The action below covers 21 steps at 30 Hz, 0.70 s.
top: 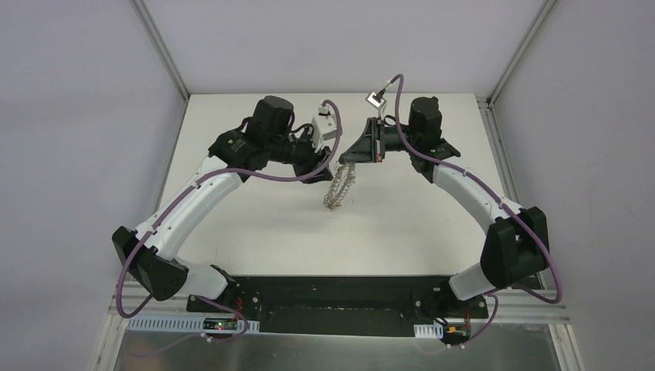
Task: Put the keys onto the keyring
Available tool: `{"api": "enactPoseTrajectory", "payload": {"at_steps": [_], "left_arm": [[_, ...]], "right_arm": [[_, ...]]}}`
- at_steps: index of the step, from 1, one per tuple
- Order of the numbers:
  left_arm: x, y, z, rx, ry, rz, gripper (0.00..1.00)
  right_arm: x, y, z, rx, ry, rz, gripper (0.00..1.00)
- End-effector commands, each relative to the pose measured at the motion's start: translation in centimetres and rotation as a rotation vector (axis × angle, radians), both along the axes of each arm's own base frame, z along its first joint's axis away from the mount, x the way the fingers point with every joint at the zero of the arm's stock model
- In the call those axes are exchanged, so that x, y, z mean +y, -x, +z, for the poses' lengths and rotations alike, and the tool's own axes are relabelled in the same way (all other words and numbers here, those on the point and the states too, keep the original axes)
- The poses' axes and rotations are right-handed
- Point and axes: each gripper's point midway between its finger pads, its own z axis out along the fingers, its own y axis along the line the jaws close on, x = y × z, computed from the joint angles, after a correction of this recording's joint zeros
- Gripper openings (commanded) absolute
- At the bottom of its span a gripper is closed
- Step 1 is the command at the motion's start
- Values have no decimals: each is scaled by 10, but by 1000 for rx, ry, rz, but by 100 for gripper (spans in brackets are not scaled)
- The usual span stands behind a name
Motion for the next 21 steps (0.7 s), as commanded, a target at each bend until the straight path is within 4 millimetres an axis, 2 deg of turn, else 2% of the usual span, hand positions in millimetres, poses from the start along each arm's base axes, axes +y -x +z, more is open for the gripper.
{"api": "enactPoseTrajectory", "payload": {"at_steps": [1,5,10,14,21], "left_arm": [[4,-6,32,15,128,25,42],[-7,-5,42,74,201,-9,46],[-16,-1,45,131,243,-52,43],[-22,7,43,178,270,-102,41],[-22,6,35,184,265,-102,36]], "right_arm": [[-5,14,18,-101,-44,60,0],[-7,21,22,-121,-59,92,0],[-9,27,23,-127,-63,109,0],[-10,28,24,-130,-64,111,0],[-10,29,25,-122,-72,120,0]]}}
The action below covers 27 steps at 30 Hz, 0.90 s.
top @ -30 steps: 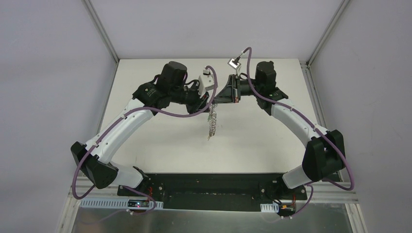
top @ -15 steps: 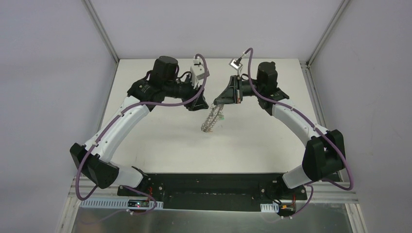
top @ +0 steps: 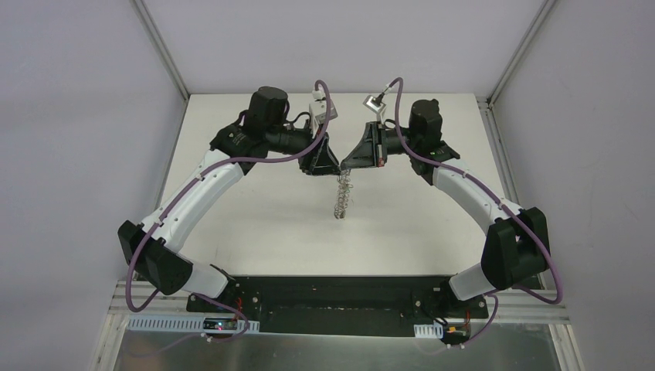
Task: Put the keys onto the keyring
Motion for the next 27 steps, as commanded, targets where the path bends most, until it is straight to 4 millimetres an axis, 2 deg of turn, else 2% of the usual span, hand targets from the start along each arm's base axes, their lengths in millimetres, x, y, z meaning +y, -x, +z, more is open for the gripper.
{"api": "enactPoseTrajectory", "payload": {"at_steps": [1,14,27], "left_arm": [[-4,4,7,-4,44,-41,35],[-6,9,-7,13,61,-70,32],[-6,7,-3,22,79,-60,15]], "right_arm": [[-6,14,27,-109,-59,38,0],[-5,13,30,-104,-62,38,0],[-6,12,27,-101,-60,33,0]]}}
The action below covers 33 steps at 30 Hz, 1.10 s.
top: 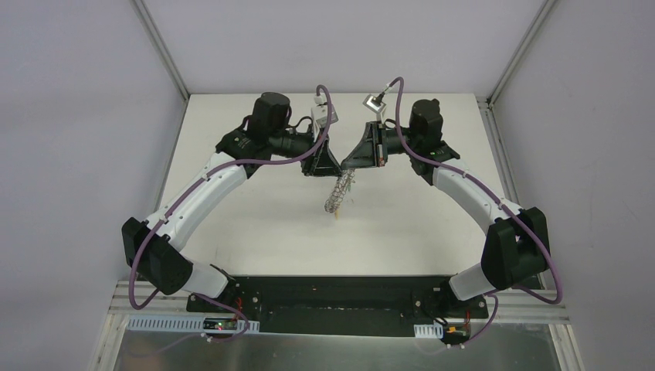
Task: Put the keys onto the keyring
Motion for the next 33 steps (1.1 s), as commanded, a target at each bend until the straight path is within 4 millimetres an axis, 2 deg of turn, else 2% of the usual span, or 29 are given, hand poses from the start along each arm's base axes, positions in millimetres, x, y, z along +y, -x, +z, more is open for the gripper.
{"api": "enactPoseTrajectory", "payload": {"at_steps": [1,11,15,33], "left_arm": [[1,4,11,-19,43,-21,13],[4,8,8,-19,48,-25,6],[3,6,10,-23,55,-17,0],[14,11,27,27,55,35,0]], "right_arm": [[-6,10,24,-104,-51,19,0],[-6,8,24,-103,-51,14,0],[-6,8,24,-102,-50,14,0],[-14,2,13,-144,-25,-22,0]]}}
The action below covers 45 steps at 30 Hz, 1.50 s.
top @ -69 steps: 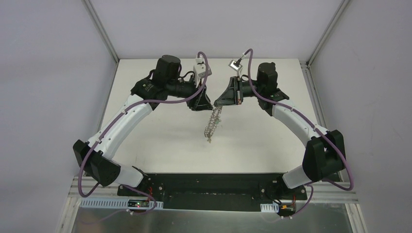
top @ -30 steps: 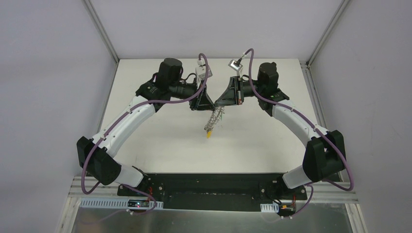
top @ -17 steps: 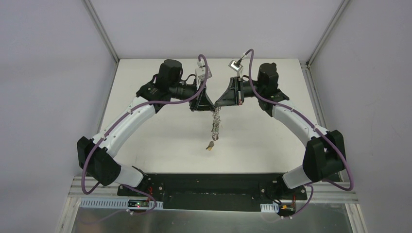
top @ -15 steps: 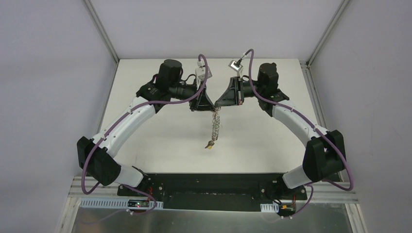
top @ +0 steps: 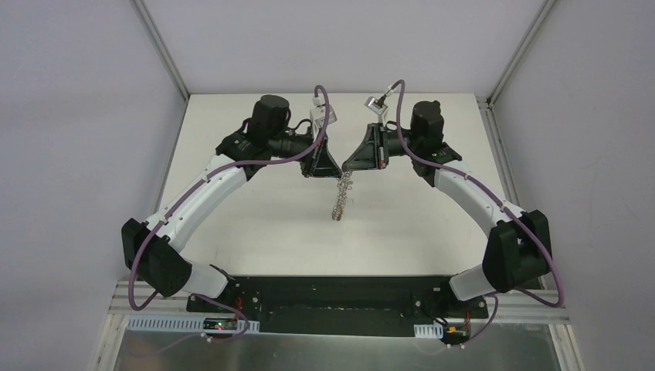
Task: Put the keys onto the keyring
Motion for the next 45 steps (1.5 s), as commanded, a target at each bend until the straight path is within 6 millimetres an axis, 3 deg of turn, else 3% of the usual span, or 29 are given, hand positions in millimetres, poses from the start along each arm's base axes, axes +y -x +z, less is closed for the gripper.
{"api": "enactPoseTrajectory", "payload": {"at_steps": [1,31,40,45], "left_arm": [[12,11,32,-37,48,5,0],[11,1,40,0,76,40,0],[13,15,19,130,6,2,0],[16,31,6,241,-64,-42,0]], "right_arm": [[-10,2,18,-104,-29,-14,0],[-6,11,8,-100,-15,4,0],[-10,10,19,-165,6,-3,32],[-9,13,19,-200,24,4,42]]}}
